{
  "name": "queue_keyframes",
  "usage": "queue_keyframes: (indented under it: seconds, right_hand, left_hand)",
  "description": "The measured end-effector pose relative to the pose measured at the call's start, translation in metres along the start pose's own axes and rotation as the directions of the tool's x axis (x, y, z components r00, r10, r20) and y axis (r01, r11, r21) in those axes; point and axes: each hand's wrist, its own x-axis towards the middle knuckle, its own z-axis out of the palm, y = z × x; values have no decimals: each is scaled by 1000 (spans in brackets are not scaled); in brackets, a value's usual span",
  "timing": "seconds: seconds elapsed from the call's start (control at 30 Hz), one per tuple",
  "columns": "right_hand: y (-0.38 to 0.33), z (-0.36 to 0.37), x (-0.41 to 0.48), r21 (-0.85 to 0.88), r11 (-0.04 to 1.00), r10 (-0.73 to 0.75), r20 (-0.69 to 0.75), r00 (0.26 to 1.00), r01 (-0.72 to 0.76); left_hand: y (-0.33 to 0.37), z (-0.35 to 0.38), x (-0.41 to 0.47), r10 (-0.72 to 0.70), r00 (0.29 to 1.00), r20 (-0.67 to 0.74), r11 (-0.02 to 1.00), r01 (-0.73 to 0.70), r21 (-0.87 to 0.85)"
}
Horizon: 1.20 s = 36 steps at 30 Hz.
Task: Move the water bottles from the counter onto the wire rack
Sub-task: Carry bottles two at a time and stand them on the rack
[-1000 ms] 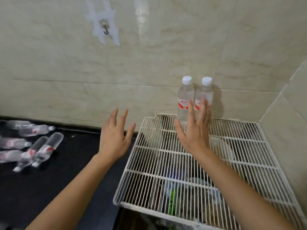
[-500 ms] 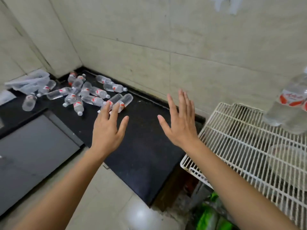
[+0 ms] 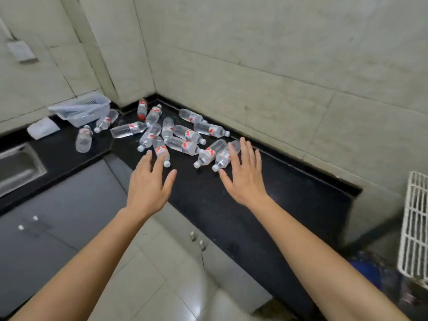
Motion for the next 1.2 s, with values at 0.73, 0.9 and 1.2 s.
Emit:
queue_keyframes:
  seconds: [0.73,0.9,1.2]
  right_hand:
    - [8,244,189,-24,996,89,394,915,-86]
    - [17,274,213,-87,994,106,592,799,-67]
    - [20,303,220,-181,983,150,679,719,-34]
  left_hand:
    - [-180,170,213,-29,883,468,990,-39,134]
    - [-204,200,250,4,800,600,977,-130,167]
    - [-229,260,314,194,521,831,676,-685,272]
